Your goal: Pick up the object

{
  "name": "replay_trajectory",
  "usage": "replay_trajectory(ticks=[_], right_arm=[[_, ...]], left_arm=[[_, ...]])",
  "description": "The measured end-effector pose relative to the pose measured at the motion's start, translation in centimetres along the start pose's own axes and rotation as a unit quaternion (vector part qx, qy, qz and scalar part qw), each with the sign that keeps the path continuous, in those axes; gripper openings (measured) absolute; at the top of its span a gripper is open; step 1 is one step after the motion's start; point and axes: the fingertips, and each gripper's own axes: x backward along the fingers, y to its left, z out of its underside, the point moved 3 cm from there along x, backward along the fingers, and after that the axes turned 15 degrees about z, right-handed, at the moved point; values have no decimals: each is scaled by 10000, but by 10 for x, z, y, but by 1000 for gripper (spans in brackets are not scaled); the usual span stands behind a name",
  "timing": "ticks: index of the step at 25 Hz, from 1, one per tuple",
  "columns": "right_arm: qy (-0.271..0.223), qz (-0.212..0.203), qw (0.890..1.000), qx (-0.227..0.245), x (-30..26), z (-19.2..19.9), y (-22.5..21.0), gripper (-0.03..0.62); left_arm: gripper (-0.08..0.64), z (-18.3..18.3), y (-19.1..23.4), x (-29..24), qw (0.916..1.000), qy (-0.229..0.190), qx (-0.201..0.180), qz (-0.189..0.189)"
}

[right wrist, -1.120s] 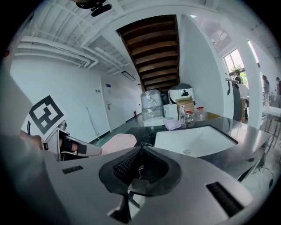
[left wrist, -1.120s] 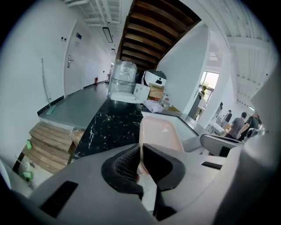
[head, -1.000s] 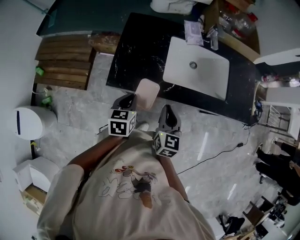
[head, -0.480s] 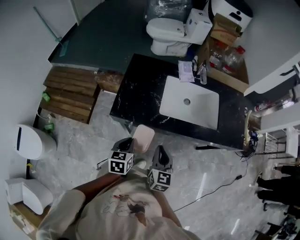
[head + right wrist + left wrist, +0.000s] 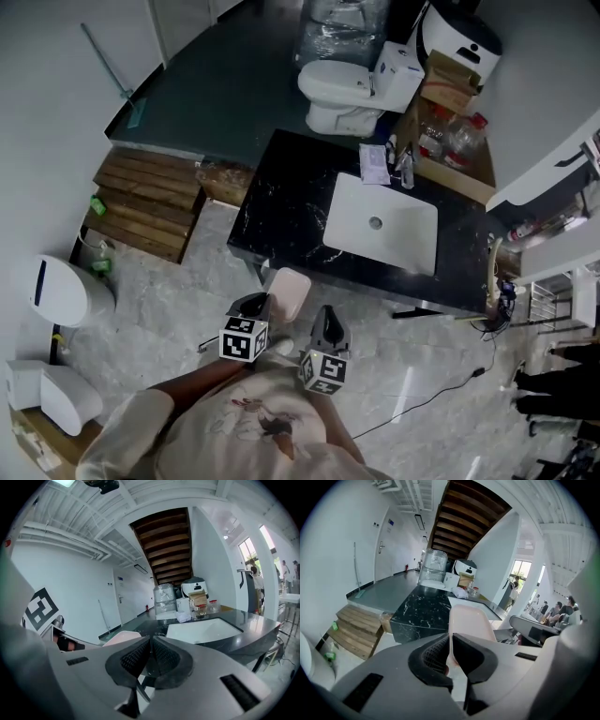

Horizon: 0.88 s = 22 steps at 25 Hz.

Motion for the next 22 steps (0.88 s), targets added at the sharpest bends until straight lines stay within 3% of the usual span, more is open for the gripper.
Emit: replay_trajectory(ticks=[22], right_arm=[[58, -191, 9998, 96, -7, -4, 2, 31]], left_arm=[[32, -11, -8, -8, 9998, -74, -169, 41]])
